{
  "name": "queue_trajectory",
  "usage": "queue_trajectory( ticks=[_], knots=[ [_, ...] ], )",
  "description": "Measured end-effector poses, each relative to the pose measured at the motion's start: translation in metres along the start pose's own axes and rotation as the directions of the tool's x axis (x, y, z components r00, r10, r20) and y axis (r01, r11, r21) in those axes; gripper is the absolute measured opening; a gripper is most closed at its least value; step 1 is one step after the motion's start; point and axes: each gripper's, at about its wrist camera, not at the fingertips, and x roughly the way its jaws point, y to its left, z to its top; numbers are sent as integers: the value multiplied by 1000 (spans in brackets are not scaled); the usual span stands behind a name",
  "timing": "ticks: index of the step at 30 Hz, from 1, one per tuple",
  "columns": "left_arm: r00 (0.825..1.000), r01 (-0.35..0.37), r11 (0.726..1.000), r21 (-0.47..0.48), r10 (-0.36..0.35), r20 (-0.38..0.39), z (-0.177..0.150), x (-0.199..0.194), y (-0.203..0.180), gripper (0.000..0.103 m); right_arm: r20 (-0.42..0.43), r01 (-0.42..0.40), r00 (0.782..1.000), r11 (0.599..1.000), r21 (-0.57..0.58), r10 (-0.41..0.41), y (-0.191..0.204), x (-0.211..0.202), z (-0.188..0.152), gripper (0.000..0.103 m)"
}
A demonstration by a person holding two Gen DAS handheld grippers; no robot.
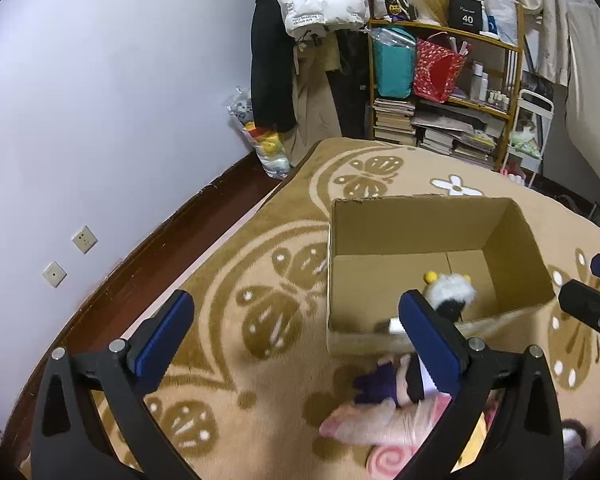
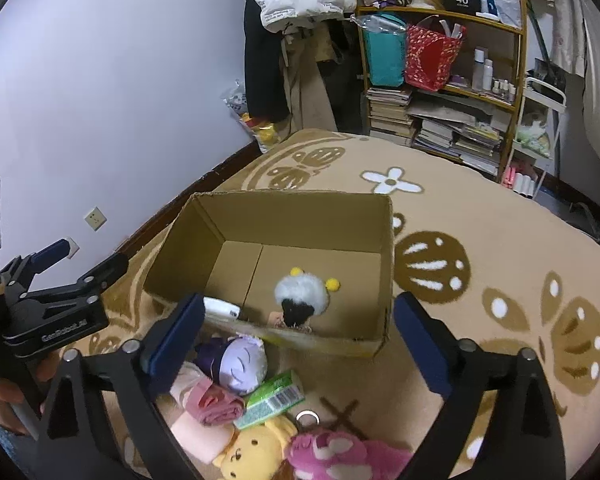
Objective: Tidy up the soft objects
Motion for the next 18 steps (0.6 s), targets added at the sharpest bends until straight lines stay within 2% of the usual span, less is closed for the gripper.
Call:
queue_trajectory(
  ticks=[3,7,12,18],
  knots=[
    [1000,23,1000,-19,-23,-13,-11,-16,5,102,0,4,1000,1000,12,-4,0,-13,-7,102],
    [994,96,995,-37,-98,-53,-23,-35,9,102,6,20,1000,1000,24,-20,0,-29,-17,103],
    [990,119,992,-36,-122,-66,-40,-58,7,102,15,33,999,999,28,-33,1,-50,-30,103],
    [985,121,993,-13,-122,-120,-63,-60,-2,102,6,32,999,998,46,-32,0,-59,-43,103]
  ],
)
